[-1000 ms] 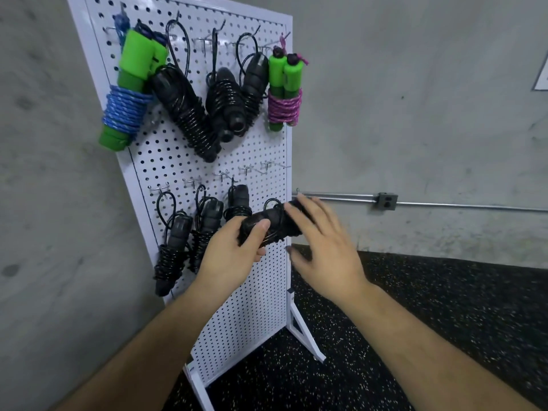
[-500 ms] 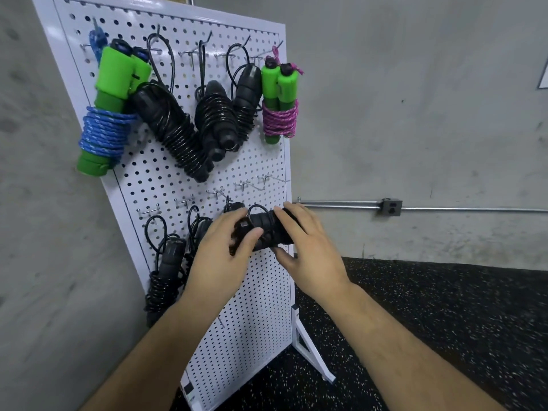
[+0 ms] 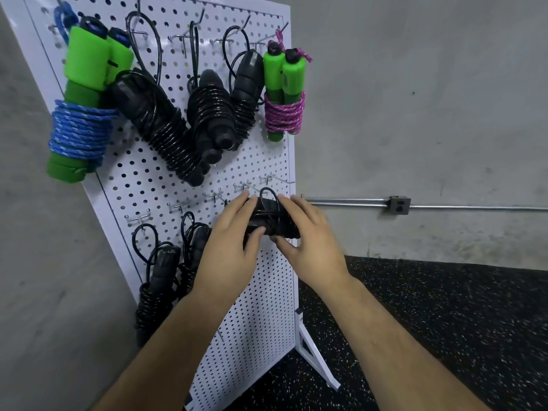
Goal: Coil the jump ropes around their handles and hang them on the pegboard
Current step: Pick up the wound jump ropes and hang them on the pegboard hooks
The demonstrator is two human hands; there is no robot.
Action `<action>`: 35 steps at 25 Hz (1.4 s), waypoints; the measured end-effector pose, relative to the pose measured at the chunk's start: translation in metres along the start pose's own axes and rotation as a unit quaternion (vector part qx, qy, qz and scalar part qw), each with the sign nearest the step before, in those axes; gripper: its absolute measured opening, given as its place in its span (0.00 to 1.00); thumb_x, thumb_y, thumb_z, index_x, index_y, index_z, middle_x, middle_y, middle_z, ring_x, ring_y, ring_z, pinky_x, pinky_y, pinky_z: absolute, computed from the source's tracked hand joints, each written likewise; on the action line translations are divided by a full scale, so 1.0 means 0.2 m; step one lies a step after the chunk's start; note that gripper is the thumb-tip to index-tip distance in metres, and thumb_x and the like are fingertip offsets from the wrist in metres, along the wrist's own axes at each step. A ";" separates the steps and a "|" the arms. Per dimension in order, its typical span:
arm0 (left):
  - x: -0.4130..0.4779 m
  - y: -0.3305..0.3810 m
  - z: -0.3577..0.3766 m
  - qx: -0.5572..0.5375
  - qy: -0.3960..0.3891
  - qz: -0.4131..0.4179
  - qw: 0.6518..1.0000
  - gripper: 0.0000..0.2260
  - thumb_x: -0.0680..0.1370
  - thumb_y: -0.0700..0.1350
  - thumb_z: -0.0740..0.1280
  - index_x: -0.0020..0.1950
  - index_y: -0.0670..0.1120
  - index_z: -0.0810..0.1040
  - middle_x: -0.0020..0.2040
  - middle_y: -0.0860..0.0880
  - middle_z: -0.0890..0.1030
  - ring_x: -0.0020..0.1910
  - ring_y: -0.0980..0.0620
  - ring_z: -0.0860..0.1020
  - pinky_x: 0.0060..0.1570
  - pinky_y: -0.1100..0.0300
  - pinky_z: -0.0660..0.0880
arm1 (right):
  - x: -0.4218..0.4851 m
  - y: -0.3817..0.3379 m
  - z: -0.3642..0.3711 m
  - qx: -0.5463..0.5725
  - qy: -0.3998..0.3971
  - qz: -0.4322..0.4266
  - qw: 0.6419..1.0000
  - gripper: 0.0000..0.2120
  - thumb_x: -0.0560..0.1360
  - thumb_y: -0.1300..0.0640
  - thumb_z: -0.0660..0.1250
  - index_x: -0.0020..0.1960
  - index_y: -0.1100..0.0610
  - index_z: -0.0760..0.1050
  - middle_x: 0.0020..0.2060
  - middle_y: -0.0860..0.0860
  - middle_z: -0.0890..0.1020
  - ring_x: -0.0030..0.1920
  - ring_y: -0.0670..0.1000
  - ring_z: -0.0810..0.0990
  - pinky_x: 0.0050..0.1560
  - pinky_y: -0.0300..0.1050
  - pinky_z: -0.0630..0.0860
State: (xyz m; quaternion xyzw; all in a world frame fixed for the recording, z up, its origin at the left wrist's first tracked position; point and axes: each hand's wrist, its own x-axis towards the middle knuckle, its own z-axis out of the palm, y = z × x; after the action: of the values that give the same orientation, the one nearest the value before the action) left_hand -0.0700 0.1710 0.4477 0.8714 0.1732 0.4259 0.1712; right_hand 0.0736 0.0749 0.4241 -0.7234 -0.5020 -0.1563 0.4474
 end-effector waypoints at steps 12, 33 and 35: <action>0.00 -0.10 0.10 0.114 -0.062 0.015 0.991 0.32 0.84 0.45 0.61 0.83 0.50 0.47 0.83 0.55 0.47 0.81 0.56 0.51 0.78 0.57 0.56 | 0.03 0.07 0.15 0.040 -0.022 0.045 0.998 0.35 0.77 0.54 0.73 0.79 0.43 0.61 0.77 0.48 0.64 0.77 0.49 0.61 0.75 0.47 0.64; -0.51 0.00 0.06 0.244 -0.110 0.128 0.955 0.26 0.81 0.47 0.66 0.77 0.39 0.66 0.73 0.42 0.70 0.71 0.42 0.70 0.69 0.45 0.69 | -0.50 -0.04 0.01 -0.169 -0.059 -0.105 0.978 0.20 0.80 0.52 0.62 0.71 0.56 0.72 0.63 0.53 0.78 0.59 0.55 0.77 0.55 0.52 0.77; -0.62 -0.01 0.13 0.223 -0.163 0.098 0.956 0.26 0.81 0.47 0.65 0.77 0.39 0.65 0.73 0.42 0.70 0.71 0.42 0.68 0.71 0.46 0.67 | -0.66 0.01 0.07 -0.176 -0.098 -0.094 0.975 0.19 0.79 0.53 0.63 0.69 0.58 0.73 0.58 0.54 0.79 0.53 0.57 0.79 0.47 0.52 0.78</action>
State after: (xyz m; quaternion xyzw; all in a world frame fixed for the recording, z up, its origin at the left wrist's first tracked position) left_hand -0.1213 0.1139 0.3462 0.9576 0.1473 0.2437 -0.0437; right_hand 0.0130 0.0091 0.3261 -0.7525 -0.5732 -0.2121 0.2453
